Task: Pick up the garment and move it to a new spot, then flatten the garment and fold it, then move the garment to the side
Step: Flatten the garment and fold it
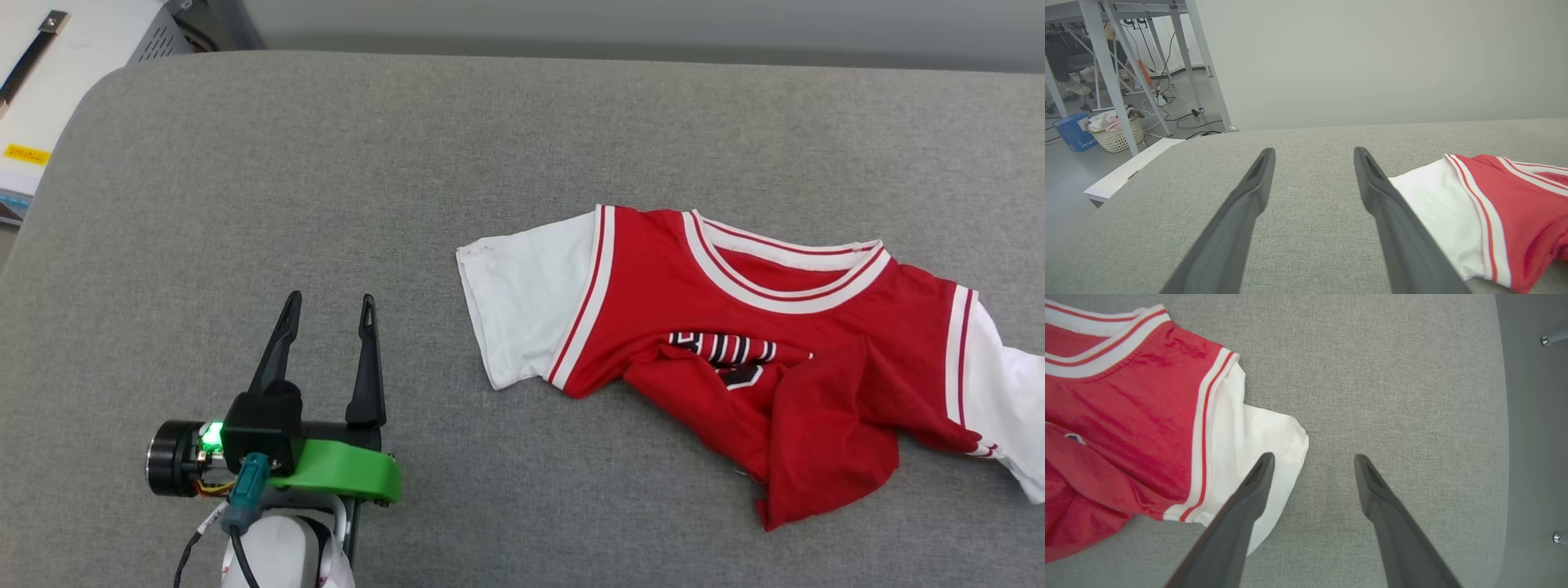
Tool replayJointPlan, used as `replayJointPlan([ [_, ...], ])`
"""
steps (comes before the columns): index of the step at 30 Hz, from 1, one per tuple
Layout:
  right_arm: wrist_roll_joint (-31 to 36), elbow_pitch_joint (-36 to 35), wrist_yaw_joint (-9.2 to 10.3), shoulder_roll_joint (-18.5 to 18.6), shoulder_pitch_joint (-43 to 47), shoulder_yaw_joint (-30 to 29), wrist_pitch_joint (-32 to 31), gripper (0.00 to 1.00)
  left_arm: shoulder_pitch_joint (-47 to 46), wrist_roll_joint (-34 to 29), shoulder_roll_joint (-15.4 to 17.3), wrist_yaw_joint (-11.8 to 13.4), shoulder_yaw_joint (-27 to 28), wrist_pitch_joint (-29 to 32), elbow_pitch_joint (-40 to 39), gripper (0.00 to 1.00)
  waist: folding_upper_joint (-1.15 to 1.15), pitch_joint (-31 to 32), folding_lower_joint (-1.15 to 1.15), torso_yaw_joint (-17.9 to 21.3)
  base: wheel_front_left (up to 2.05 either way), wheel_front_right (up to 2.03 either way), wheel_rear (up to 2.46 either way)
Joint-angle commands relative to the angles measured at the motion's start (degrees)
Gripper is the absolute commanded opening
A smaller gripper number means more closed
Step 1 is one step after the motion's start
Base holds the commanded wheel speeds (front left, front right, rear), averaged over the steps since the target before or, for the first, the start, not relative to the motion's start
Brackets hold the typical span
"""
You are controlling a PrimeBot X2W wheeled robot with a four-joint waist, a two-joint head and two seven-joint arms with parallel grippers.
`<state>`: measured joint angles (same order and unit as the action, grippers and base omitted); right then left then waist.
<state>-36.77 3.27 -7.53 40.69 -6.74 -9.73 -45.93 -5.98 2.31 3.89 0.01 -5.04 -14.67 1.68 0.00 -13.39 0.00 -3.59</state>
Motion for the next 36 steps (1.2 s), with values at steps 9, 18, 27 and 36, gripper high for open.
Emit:
replayJointPlan([
  [9,0.8,9.65,0.04,-0.57,-8.15,5.76,-1.28,1.0,-3.01,-0.32,-0.39,0.02,-0.52,-0.33,-0.29,1.0,0.0,-5.57,0.0,-2.28,0.0,0.0,0.0],
  [18,-0.39,20.35,0.04,-0.92,-8.84,15.08,2.93,0.36,-4.41,-0.5,-0.54,-0.01,-0.67,-0.33,0.35,1.0,0.0,-6.77,0.0,-2.69,0.0,0.0,0.0],
  [27,-0.66,17.54,0.04,1.24,-10.2,11.88,21.69,0.0,-3.22,-0.18,0.11,-0.53,0.71,-0.33,1.21,1.0,0.0,-1.24,0.0,-0.3,0.0,0.0,0.0],
  [36,1.63,10.03,0.04,1.0,-7.15,7.24,31.03,0.0,-7.63,-0.23,3.73,-3.17,2.14,-0.33,1.82,1.0,0.0,1.57,0.0,2.33,0.0,0.0,0.0],
])
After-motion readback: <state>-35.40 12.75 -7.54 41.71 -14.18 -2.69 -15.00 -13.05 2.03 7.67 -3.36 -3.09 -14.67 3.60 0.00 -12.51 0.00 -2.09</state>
